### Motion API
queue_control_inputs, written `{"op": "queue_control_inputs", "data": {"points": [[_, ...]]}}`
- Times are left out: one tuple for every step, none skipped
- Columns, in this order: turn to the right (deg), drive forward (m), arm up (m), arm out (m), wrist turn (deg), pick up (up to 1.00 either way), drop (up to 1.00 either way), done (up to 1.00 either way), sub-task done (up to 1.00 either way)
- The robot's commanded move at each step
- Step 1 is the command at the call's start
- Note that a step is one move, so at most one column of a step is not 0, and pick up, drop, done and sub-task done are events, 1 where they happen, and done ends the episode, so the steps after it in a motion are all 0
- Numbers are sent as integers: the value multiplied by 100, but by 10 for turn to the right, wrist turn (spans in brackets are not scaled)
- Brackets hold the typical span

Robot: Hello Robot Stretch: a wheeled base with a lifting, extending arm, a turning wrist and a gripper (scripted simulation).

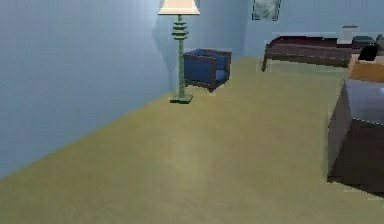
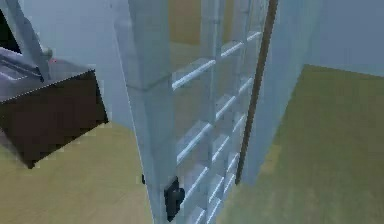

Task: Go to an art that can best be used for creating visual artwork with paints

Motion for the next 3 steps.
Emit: {"op": "queue_control_inputs", "data": {"points": [[300,0,0,0,0,0,0,0,0],[0,50,0,0,0,0,0,0,0],[450,0,0,0,0,0,0,0,0]]}}
